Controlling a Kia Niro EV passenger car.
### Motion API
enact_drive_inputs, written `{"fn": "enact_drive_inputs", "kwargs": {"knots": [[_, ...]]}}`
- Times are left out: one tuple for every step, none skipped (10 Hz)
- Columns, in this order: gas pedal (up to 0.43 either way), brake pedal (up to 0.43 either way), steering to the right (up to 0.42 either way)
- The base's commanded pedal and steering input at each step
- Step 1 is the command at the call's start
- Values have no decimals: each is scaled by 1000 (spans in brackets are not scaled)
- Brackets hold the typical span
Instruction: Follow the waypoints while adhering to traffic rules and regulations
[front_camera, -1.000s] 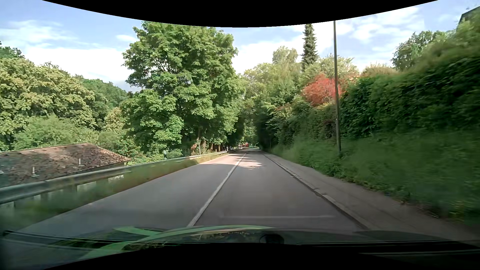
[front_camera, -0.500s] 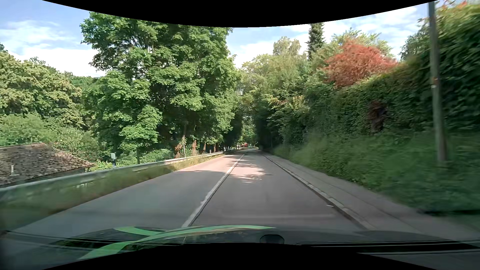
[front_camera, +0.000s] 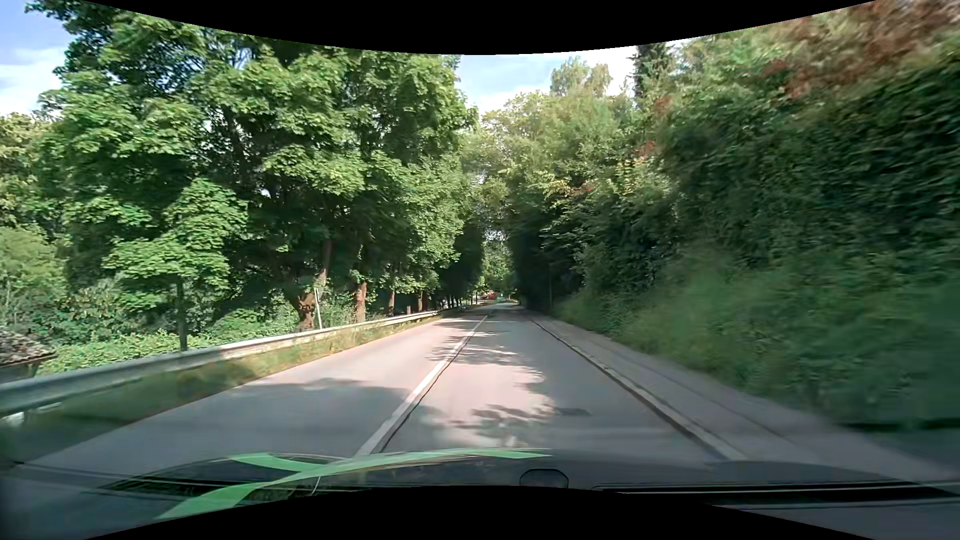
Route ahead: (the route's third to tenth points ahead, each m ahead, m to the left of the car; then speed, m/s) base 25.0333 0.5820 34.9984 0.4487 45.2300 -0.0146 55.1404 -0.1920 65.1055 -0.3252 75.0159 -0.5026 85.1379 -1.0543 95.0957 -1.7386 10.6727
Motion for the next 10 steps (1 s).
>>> {"fn": "enact_drive_inputs", "kwargs": {"knots": [[87, 0, -2], [87, 0, -3], [87, 0, -4], [87, 0, -6], [87, 0, -9], [87, 0, -9], [87, 0, -7], [87, 0, -6], [87, 0, -5], [87, 0, -4]]}}
